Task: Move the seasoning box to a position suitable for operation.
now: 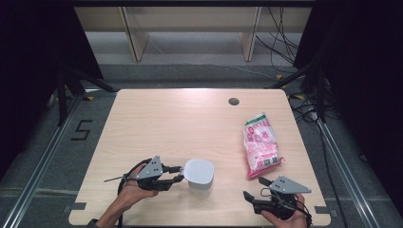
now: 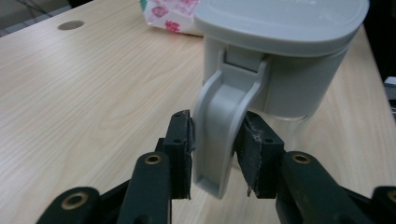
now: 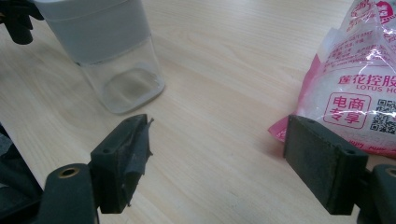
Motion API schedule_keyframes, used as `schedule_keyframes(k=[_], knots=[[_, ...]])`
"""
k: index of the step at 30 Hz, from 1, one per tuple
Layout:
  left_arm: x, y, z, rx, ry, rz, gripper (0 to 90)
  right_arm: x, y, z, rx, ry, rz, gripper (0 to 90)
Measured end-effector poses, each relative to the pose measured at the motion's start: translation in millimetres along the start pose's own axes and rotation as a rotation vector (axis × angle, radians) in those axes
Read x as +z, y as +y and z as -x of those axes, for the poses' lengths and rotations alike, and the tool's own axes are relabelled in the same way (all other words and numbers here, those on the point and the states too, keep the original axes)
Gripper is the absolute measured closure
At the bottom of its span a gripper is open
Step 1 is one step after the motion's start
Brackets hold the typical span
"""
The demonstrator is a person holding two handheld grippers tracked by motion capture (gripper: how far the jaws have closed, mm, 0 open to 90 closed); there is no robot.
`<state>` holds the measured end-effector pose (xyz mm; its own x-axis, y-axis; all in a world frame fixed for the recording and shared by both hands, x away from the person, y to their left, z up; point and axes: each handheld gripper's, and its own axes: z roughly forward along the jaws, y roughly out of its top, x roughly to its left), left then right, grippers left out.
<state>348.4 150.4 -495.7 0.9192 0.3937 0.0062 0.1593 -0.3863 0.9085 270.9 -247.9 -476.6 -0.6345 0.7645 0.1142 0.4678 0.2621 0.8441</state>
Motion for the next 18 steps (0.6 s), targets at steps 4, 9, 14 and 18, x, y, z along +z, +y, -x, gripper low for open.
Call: schedule_keyframes(k=[4,9,14,18], knots=[[-1.2,-0.1,0.0,0.01,-0.007,0.014,62.6,-1.2,0.2,0.5,0.002,-0.002,-0.009,23.7],[-4.7,0.7,0.6,0.02,-0.018,0.011,64.1,-0.3,-0.1,0.2,0.0,-0.001,0.001,23.8],[-5.5,3.0,1.1,0.03,-0.041,0.017,64.2,-0.1,0.0,0.1,0.0,0.0,0.0,23.8],[-3.4,3.5,1.0,0.029,-0.058,0.018,65.0,0.0,0.0,0.2,0.0,0.0,0.0,23.8]])
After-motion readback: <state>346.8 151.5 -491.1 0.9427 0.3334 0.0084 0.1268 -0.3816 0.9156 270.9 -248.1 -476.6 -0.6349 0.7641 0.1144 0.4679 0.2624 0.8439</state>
